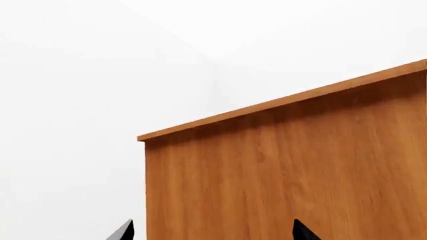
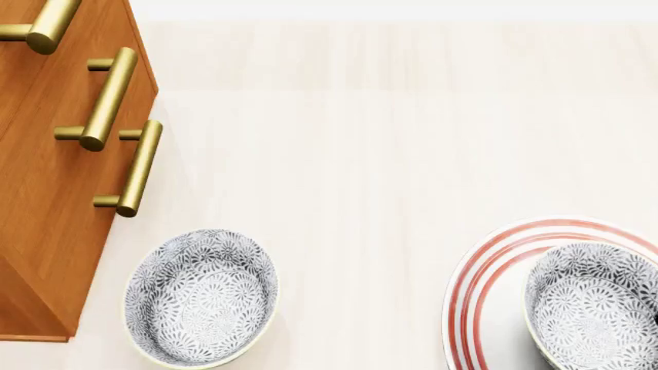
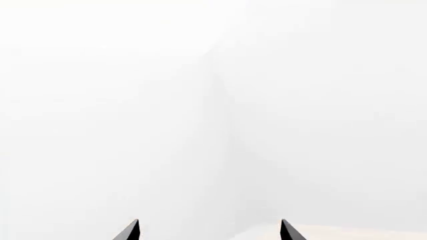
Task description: Pick up the bowl and put it in the front on the plate.
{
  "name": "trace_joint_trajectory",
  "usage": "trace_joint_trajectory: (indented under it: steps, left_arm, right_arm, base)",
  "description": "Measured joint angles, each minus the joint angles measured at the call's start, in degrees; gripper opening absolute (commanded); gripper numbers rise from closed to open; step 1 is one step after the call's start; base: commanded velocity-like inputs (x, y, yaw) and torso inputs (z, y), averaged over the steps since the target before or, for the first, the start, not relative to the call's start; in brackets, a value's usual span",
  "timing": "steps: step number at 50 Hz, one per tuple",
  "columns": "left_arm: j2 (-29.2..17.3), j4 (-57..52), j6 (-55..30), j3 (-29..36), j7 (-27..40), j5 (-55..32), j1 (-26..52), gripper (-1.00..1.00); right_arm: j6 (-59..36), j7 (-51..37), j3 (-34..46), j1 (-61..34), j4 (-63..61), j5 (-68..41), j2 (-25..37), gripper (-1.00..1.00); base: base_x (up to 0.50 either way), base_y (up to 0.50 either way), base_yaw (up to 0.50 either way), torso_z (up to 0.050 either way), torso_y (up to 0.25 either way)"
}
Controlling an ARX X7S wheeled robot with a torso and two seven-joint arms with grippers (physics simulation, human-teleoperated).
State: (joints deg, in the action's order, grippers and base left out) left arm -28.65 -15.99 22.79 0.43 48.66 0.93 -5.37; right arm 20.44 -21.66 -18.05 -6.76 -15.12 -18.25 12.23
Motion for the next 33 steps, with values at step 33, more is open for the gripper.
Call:
trace_joint_trajectory:
  steps: [33]
  left_arm:
    - [-0.88,-3.61,-1.79,-7.16,4.23,0.63,2.66,1.00]
  right_arm:
    - [13.05,-5.94,-5.55,-7.26,-1.59,13.20,-0.20,1.00]
  base:
    - [0.00,0.00,0.00,0.000,0.000]
